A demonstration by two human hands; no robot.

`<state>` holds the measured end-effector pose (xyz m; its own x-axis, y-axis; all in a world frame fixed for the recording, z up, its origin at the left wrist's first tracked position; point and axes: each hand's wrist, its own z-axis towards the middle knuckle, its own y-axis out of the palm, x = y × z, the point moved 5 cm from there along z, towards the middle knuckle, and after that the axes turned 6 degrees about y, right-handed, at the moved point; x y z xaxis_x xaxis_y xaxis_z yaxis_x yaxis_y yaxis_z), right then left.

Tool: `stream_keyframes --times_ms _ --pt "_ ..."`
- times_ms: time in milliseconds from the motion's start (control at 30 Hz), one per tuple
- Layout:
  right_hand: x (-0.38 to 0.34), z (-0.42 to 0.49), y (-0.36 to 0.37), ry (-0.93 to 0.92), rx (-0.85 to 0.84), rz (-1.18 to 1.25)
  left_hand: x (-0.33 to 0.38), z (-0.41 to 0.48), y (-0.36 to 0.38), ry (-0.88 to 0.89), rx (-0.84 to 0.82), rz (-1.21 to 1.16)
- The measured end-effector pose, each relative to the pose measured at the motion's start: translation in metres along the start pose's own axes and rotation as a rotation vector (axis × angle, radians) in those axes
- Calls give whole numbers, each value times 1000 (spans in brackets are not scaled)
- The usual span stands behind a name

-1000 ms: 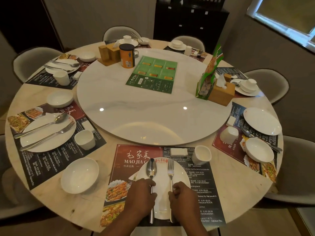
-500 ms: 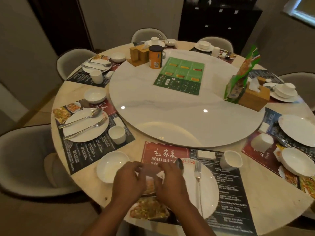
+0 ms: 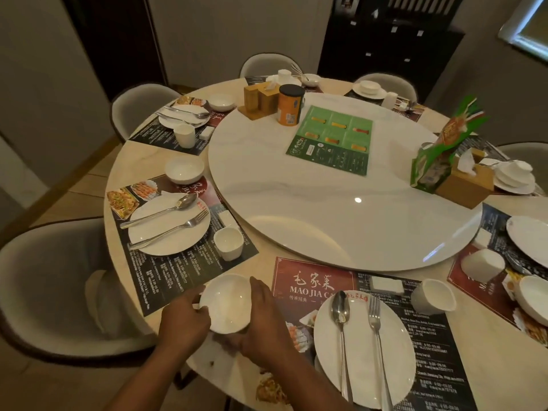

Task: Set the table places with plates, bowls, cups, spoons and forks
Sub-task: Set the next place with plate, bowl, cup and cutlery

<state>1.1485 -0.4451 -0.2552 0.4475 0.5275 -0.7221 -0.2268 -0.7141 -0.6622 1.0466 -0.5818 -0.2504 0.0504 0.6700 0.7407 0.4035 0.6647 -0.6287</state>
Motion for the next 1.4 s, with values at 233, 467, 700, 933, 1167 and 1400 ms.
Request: stream_keyframes --times_ms 233,467,700,933,1167,1400 --pt "36 10 -58 6 109 -53 29 6 41 -4 -71 -232" --pt "76 17 -109 39 144 -108 68 13 95 30 -97 -310" --pt "88 22 -113 20 137 -113 72 16 109 -12 -76 -318" --pt "95 32 -111 5 116 -137 76 17 113 -17 -46 -321" --pt "100 36 -111 -8 93 -162 78 14 116 -8 1 -319" --pt "98 35 -112 -28 83 -157 80 10 117 -16 28 -293"
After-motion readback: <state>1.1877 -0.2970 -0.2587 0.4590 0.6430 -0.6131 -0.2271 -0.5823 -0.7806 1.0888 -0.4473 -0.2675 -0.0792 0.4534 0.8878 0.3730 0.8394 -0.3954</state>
